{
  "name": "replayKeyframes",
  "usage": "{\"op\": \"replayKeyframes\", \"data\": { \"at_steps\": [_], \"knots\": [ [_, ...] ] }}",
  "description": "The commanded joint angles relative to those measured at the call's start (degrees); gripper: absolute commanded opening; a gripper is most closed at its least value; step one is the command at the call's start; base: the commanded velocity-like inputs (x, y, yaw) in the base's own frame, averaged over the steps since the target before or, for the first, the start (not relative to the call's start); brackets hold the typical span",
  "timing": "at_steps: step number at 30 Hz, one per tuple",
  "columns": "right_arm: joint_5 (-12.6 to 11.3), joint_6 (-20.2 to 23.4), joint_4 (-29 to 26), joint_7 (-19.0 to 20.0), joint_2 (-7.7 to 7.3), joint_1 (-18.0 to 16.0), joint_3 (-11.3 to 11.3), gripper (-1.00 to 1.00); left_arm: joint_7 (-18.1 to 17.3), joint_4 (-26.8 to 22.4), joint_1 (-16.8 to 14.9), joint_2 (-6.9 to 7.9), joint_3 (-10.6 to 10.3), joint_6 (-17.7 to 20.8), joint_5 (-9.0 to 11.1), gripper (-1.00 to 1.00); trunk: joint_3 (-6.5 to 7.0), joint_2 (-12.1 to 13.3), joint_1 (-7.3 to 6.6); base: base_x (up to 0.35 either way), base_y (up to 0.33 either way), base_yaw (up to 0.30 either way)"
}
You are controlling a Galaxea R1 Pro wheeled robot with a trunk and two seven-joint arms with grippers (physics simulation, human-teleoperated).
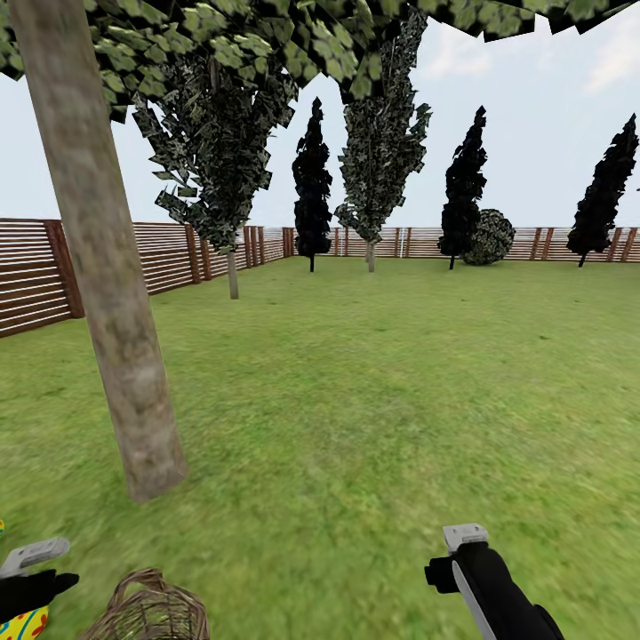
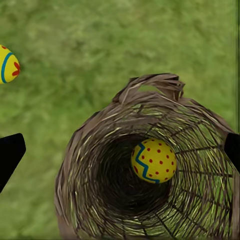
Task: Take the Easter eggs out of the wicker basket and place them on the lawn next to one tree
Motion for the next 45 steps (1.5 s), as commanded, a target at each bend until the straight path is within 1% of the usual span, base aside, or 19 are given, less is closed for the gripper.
{"op": "replayKeyframes", "data": {
  "at_steps": [1, 7, 9, 14, 30, 38, 45],
  "knots": [
    [-0.02, 0.29, -0.05, -0.27, -0.05, -0.04, 0.21, 1.0, -0.52, -0.06, -0.06, -0.32, 0.18, 0.16, -0.63, 1.0, -0.07, -0.04, 0.0, 0.0, 0.0, 0.0],
    [-0.05, 0.29, -0.05, -0.27, -0.08, -0.04, 0.21, 1.0, -0.34, 0.42, -0.06, -2.47, -0.04, 0.14, -0.73, 1.0, -0.07, -0.04, 0.0, 0.0, 0.0, 0.0],
    [-0.05, 0.29, -0.05, -0.27, -0.1, -0.04, 0.21, 1.0, -0.31, 1.4, -0.07, -2.86, -0.19, 0.14, -0.8, 1.0, -0.07, -0.04, 0.0, 0.0, 0.0, 0.0],
    [-0.06, 0.29, -0.05, -0.27, -0.13, -0.04, 0.21, 1.0, -0.22, 2.03, -0.06, -3.41, -0.3, 0.14, -0.83, 1.0, -0.07, -0.04, 0.0, 0.0, 0.0, 0.0],
    [-0.06, 0.29, -0.24, -0.27, -0.27, -0.04, 0.13, 1.0, -0.16, 2.13, -0.06, -3.69, -0.35, 0.14, -0.83, 1.0, -2.94, -6.45, 3.51, 0.0, 0.0, 0.0],
    [-0.08, 0.29, -0.22, -0.25, -0.3, -0.04, 0.12, 1.0, -0.14, 2.14, -0.07, -4.08, -0.35, 0.14, -0.83, 1.0, -4.37, -9.66, 5.27, 0.0, 0.0, 0.0],
    [-0.08, 0.29, -0.22, -0.27, -0.31, -0.04, 0.12, 1.0, -0.12, 2.14, -0.07, -4.73, -0.35, 0.09, -0.83, 1.0, -5.63, -12.47, 6.8, 0.0, 0.0, 0.0]
  ]
}}
